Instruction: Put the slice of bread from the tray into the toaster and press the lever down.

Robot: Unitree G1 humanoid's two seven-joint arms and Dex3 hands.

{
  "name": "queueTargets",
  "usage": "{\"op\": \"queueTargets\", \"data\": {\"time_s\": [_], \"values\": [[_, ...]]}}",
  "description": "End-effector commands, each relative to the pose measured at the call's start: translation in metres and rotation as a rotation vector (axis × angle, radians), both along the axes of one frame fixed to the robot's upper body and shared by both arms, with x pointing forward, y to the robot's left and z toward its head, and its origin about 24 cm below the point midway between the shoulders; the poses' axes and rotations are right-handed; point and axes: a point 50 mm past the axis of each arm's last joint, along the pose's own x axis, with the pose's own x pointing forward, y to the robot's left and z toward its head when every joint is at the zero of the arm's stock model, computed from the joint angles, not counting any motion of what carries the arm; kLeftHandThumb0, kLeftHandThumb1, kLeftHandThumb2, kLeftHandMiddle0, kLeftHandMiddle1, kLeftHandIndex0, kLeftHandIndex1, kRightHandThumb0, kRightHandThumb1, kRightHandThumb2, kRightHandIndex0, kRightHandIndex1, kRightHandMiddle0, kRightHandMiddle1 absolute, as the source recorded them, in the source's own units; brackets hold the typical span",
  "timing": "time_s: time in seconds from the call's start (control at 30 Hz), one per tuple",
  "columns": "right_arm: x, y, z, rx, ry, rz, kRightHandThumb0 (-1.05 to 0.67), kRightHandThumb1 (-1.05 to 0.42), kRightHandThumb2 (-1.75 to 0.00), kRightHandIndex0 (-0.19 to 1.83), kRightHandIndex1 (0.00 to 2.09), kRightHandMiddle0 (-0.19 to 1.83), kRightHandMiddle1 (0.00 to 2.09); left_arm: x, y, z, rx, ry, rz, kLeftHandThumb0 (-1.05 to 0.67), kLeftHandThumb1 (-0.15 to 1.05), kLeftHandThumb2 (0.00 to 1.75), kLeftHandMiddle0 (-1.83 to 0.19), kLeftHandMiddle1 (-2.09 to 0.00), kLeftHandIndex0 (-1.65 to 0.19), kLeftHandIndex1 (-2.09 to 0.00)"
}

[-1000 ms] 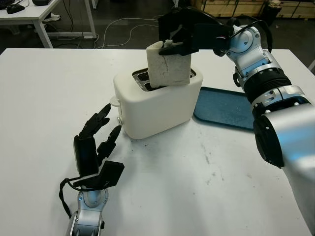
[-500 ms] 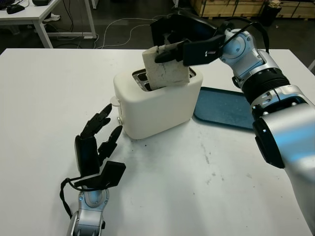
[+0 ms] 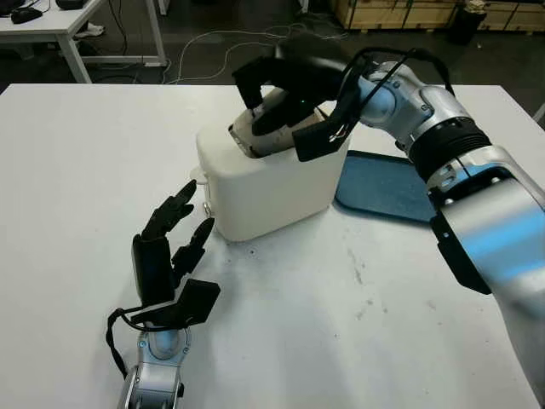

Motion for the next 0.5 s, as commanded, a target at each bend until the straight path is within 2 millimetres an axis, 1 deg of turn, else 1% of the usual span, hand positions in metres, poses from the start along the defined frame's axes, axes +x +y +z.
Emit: {"op": "queueTargets", "data": {"time_s": [0.0, 0.1, 0.17, 0.2, 0.27, 0.33, 0.37, 0.4, 0.47], "values": [[-0.003, 0.007, 0.009, -0.007, -0.039, 0.035, -0.72, -0.92, -0.22, 1.15, 1.75, 0.95, 1.31, -0.001, -0.002, -0.002, -0.009, 0.009, 0.004, -0.24, 0.92, 0.2, -0.48, -0.82, -0.71, 0.0], [-0.003, 0.007, 0.007, -0.017, -0.033, 0.033, -0.73, -0.92, -0.23, 1.14, 1.75, 0.96, 1.25, -0.001, -0.001, -0.002, -0.003, 0.009, 0.007, -0.24, 0.92, 0.2, -0.48, -0.83, -0.71, 0.0], [-0.002, 0.006, 0.005, -0.019, -0.026, 0.031, -0.73, -0.92, -0.24, 1.15, 1.75, 0.96, 1.35, -0.001, -0.001, -0.002, -0.004, 0.009, 0.005, -0.23, 0.92, 0.2, -0.48, -0.82, -0.71, 0.0], [-0.002, 0.005, 0.004, -0.019, -0.024, 0.03, -0.73, -0.92, -0.24, 1.15, 1.75, 0.97, 1.45, -0.001, -0.001, -0.002, -0.006, 0.009, 0.005, -0.23, 0.92, 0.2, -0.48, -0.82, -0.71, 0.0], [-0.001, 0.003, 0.002, -0.021, -0.02, 0.02, -0.75, -0.92, -0.24, 1.16, 1.75, 0.98, 1.53, -0.001, -0.001, -0.002, -0.012, 0.008, 0.003, -0.24, 0.92, 0.2, -0.48, -0.82, -0.71, 0.0], [0.0, 0.0, 0.0, -0.017, -0.012, 0.009, -0.75, -0.92, -0.24, 1.17, 1.75, 0.98, 1.56, -0.001, -0.001, -0.002, -0.007, 0.009, 0.007, -0.24, 0.92, 0.19, -0.48, -0.82, -0.71, 0.0], [0.0, -0.001, -0.001, -0.015, -0.008, 0.004, -0.74, -0.92, -0.23, 1.16, 1.75, 0.96, 1.53, -0.001, -0.001, -0.002, -0.006, 0.009, 0.007, -0.24, 0.92, 0.19, -0.49, -0.82, -0.71, 0.0], [0.001, -0.003, -0.001, -0.017, -0.006, -0.003, -0.74, -0.92, -0.23, 1.16, 1.75, 0.97, 1.42, -0.001, -0.001, -0.002, -0.006, 0.01, 0.007, -0.24, 0.92, 0.19, -0.49, -0.82, -0.71, 0.0], [0.002, -0.008, -0.002, -0.034, -0.003, -0.025, -0.75, -0.92, -0.25, 1.15, 1.75, 0.97, 1.33, -0.001, -0.001, -0.002, -0.005, 0.007, 0.006, -0.24, 0.92, 0.19, -0.49, -0.82, -0.71, 0.0]]}}
